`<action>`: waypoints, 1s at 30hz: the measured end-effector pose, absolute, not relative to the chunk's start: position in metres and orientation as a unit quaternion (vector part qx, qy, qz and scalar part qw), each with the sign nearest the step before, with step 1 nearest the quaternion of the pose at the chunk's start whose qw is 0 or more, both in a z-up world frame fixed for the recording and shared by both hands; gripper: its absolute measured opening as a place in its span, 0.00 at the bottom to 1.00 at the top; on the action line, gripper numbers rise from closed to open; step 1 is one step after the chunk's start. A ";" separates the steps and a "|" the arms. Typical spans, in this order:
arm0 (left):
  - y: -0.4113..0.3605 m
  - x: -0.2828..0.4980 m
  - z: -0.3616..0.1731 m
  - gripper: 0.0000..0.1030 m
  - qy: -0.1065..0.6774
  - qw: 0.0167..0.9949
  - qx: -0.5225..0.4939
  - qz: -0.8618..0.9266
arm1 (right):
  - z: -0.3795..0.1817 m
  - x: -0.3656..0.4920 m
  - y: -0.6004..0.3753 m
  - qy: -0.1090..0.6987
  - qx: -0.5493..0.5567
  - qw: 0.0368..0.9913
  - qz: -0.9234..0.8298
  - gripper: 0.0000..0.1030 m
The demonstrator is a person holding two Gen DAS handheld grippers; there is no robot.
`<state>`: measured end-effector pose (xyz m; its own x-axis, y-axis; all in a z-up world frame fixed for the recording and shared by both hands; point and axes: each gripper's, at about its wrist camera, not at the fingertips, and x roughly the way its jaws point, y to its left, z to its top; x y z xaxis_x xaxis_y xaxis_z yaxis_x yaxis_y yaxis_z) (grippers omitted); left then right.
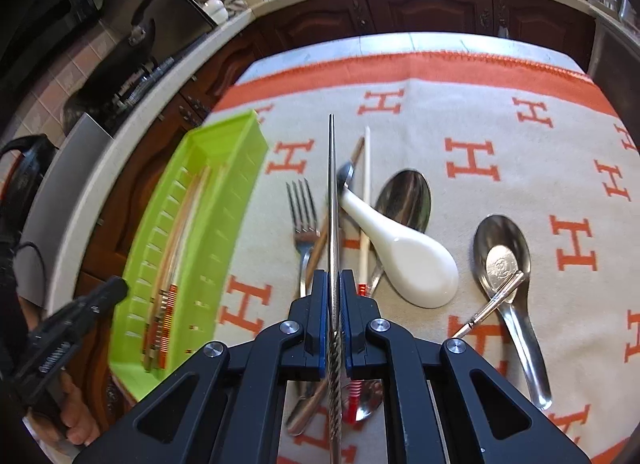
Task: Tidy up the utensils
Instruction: 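Grasp a metal chopstick with right gripper and place it in the tray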
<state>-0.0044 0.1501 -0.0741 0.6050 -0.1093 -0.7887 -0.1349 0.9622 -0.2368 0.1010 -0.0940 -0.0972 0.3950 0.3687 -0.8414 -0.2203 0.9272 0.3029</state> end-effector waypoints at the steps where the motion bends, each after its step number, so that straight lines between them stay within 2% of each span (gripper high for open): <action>1: 0.150 -0.005 -0.073 0.03 0.443 0.886 -0.137 0.007 | -0.091 0.099 -0.094 0.518 0.077 0.832 0.183 0.05; 10: 0.156 -0.013 -0.058 0.03 0.427 0.894 -0.136 0.017 | -0.036 0.083 -0.063 0.501 0.098 0.821 0.255 0.05; 15: 0.170 -0.017 -0.047 0.03 0.410 0.902 -0.133 0.040 | -0.024 0.078 -0.028 0.505 0.098 0.810 0.280 0.05; 28: 0.192 -0.013 -0.065 0.03 0.428 0.889 -0.143 0.073 | -0.068 0.106 0.023 0.563 0.145 0.763 0.282 0.06; 30: 0.191 -0.012 -0.066 0.03 0.429 0.889 -0.141 0.074 | -0.071 0.109 0.031 0.565 0.143 0.760 0.287 0.13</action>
